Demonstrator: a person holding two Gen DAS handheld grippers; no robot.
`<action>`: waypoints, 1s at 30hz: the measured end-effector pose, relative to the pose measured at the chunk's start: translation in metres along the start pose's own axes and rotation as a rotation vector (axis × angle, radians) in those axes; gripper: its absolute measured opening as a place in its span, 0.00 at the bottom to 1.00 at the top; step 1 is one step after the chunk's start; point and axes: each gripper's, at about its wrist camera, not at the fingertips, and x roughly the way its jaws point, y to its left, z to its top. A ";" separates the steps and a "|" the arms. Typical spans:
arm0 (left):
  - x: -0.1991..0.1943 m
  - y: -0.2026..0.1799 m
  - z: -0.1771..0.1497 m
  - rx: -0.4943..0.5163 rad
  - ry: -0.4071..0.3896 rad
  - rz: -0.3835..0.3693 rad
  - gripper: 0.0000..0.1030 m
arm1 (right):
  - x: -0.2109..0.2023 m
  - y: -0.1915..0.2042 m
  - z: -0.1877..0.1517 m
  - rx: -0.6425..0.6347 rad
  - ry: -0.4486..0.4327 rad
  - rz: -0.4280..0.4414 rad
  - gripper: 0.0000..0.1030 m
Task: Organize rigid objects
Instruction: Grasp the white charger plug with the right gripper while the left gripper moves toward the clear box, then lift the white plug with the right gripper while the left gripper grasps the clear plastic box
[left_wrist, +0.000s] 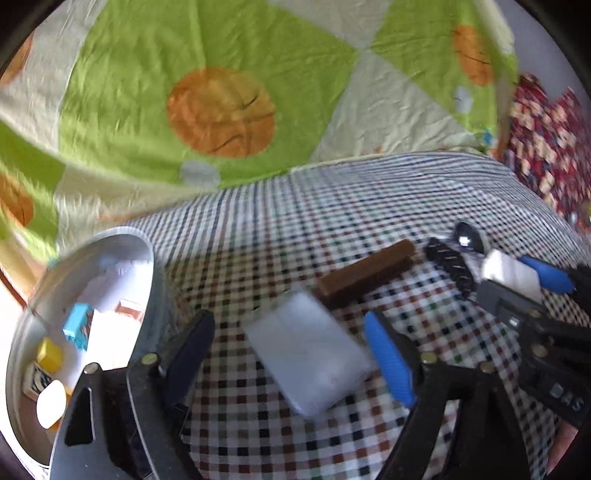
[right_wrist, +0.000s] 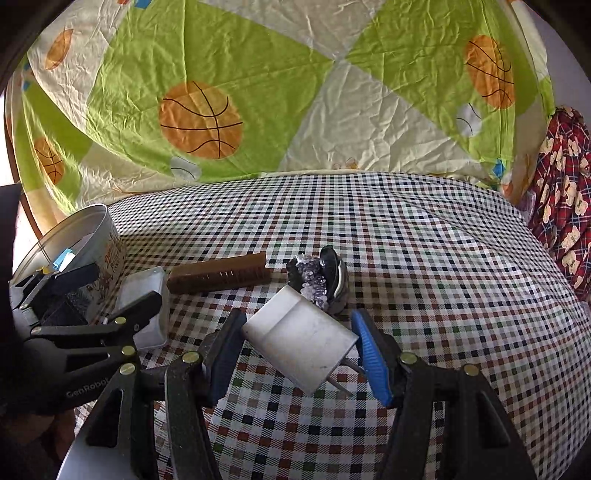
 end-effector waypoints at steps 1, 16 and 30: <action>-0.002 -0.005 -0.001 0.021 -0.010 0.001 0.81 | -0.001 0.000 0.000 0.001 -0.003 -0.002 0.60; 0.044 0.017 -0.002 -0.151 0.193 -0.145 0.71 | 0.001 0.006 -0.001 -0.028 -0.002 -0.019 0.60; 0.022 0.011 -0.003 -0.107 0.108 -0.115 0.51 | -0.008 0.003 -0.003 -0.011 -0.052 -0.024 0.60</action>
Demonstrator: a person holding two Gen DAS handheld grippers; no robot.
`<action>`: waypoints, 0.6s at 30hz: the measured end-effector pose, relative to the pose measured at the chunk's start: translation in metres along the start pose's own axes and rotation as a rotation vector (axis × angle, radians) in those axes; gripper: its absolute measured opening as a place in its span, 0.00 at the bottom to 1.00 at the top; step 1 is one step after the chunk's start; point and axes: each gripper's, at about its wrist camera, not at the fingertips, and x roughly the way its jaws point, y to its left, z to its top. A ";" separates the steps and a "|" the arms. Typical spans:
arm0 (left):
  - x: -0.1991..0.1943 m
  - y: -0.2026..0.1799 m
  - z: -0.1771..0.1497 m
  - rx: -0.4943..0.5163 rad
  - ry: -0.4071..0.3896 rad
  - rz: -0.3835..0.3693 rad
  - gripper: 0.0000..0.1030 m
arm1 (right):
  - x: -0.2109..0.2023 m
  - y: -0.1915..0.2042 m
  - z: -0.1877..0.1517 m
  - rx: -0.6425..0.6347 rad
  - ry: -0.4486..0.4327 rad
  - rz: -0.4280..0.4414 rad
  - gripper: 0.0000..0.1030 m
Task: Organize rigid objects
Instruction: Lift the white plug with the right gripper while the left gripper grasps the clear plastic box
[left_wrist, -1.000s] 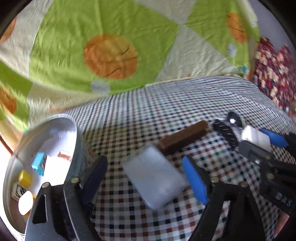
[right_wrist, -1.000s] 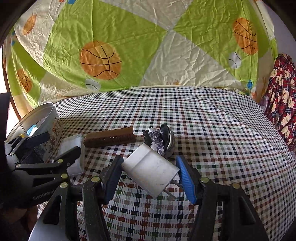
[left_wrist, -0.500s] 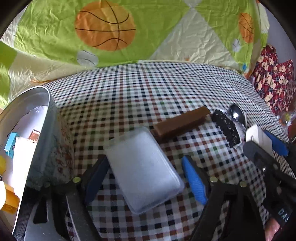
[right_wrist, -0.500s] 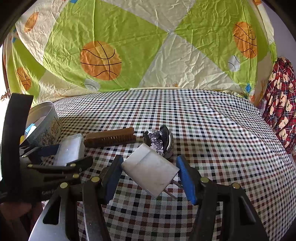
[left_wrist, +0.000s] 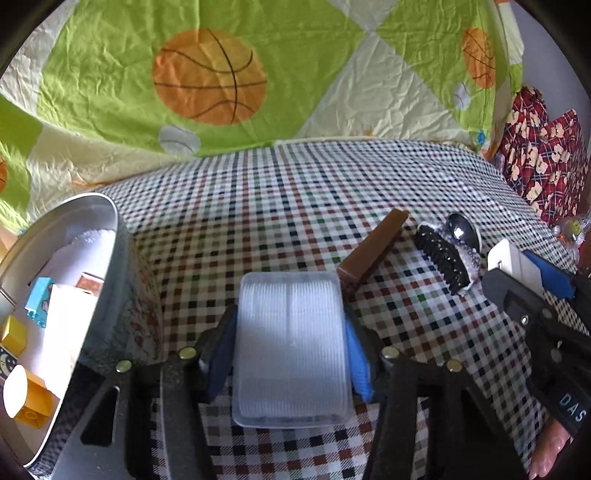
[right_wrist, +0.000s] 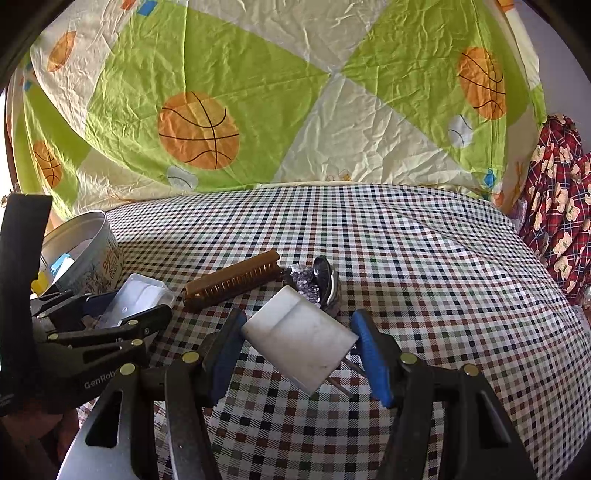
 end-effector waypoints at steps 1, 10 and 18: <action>-0.002 0.000 0.000 -0.001 -0.009 0.004 0.51 | -0.001 0.000 0.000 0.001 -0.005 -0.002 0.60; -0.021 0.001 -0.001 -0.008 -0.107 0.045 0.51 | -0.005 0.000 0.000 -0.001 -0.028 0.003 0.60; -0.034 0.004 -0.002 -0.022 -0.168 0.069 0.51 | -0.014 0.003 -0.001 -0.019 -0.079 0.018 0.60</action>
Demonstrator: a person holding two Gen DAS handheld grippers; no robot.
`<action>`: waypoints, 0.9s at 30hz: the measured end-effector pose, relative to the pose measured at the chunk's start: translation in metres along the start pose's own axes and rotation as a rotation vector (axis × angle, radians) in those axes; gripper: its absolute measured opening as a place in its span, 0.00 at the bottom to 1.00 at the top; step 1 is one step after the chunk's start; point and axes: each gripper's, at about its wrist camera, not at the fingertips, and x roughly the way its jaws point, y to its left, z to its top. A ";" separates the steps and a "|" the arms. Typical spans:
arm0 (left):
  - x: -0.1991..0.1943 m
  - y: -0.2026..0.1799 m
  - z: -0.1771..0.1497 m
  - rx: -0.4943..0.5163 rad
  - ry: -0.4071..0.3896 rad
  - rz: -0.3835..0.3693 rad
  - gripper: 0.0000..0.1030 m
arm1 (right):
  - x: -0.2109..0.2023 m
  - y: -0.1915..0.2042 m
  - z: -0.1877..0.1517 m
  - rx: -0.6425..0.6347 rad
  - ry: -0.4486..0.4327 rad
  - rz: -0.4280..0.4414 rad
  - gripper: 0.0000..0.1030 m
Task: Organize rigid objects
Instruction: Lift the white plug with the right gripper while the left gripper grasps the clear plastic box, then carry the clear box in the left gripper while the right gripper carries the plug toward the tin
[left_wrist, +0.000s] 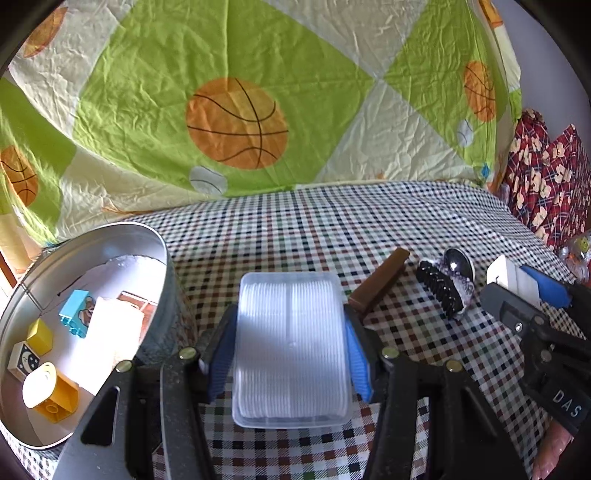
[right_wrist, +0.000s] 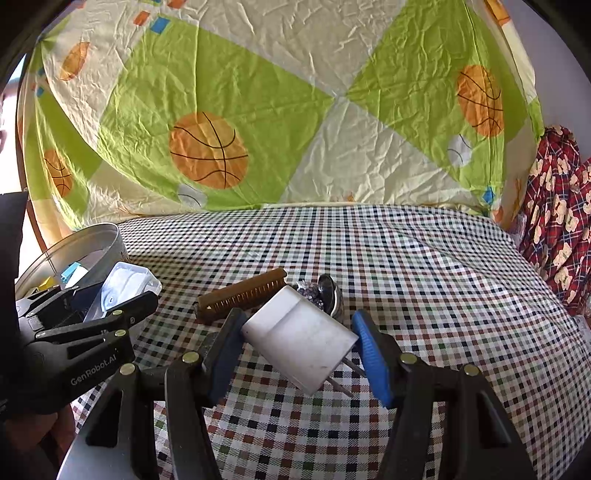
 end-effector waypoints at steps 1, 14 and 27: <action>-0.001 -0.001 0.000 0.001 -0.005 0.001 0.51 | -0.001 0.000 0.000 -0.001 -0.003 -0.001 0.60; -0.024 0.006 -0.003 -0.037 -0.116 0.033 0.51 | -0.019 -0.002 0.001 0.009 -0.094 -0.022 0.60; -0.046 0.017 -0.009 -0.050 -0.197 0.065 0.51 | -0.045 -0.004 -0.004 0.019 -0.231 -0.038 0.60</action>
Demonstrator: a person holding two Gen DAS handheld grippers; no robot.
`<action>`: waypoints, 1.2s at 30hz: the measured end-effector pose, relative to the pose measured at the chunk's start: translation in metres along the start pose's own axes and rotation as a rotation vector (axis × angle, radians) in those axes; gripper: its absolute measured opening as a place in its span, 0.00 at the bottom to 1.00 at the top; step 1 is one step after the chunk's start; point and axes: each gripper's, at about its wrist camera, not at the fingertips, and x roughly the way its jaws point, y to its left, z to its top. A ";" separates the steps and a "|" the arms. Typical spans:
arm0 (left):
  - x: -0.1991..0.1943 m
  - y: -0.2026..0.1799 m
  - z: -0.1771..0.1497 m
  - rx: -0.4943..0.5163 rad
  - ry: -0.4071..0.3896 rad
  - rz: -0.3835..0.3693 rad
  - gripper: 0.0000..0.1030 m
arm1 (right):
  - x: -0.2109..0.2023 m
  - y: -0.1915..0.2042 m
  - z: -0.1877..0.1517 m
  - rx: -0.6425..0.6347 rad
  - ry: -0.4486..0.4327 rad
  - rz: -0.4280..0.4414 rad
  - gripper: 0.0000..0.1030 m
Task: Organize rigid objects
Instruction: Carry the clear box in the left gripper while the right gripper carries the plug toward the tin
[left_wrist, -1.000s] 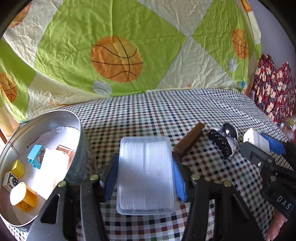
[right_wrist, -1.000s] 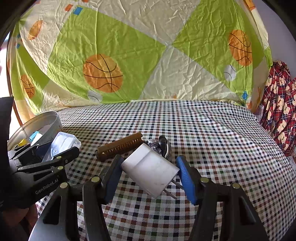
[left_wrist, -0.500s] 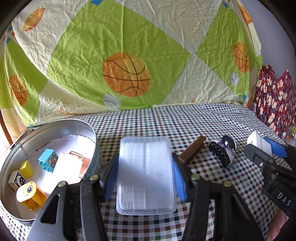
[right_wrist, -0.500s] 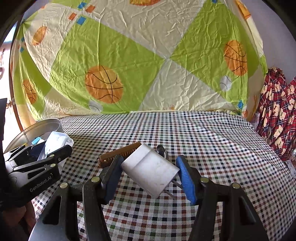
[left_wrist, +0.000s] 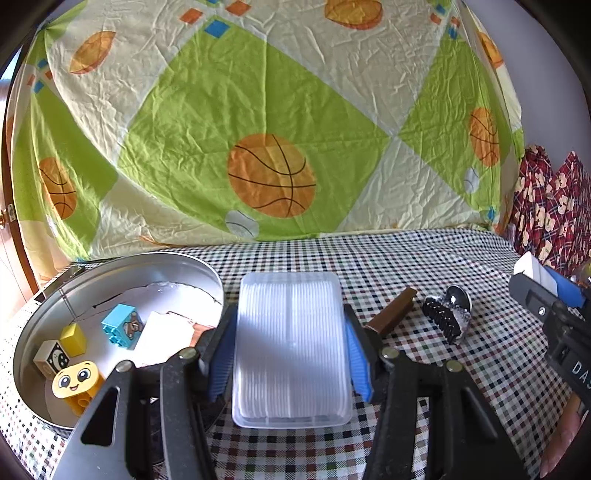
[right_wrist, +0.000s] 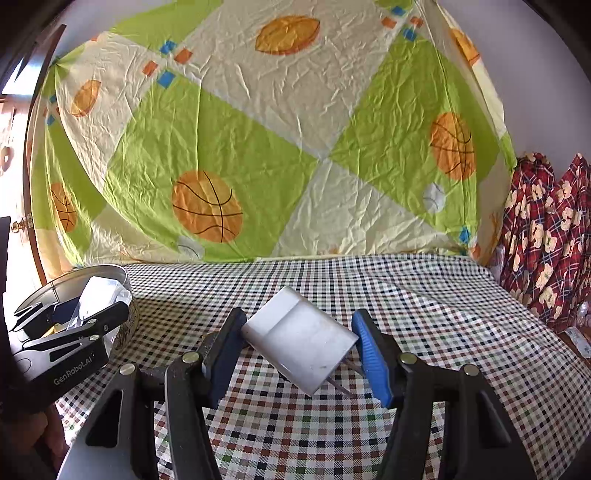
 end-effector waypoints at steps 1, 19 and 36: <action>-0.001 0.001 0.000 -0.001 -0.003 0.001 0.51 | -0.001 0.000 0.000 0.000 -0.004 0.000 0.60; -0.010 0.012 -0.003 -0.024 -0.012 -0.001 0.50 | -0.007 0.008 0.000 -0.016 -0.036 0.001 0.60; -0.021 0.023 -0.007 -0.046 -0.045 0.010 0.50 | -0.007 0.026 -0.001 -0.029 -0.045 0.039 0.60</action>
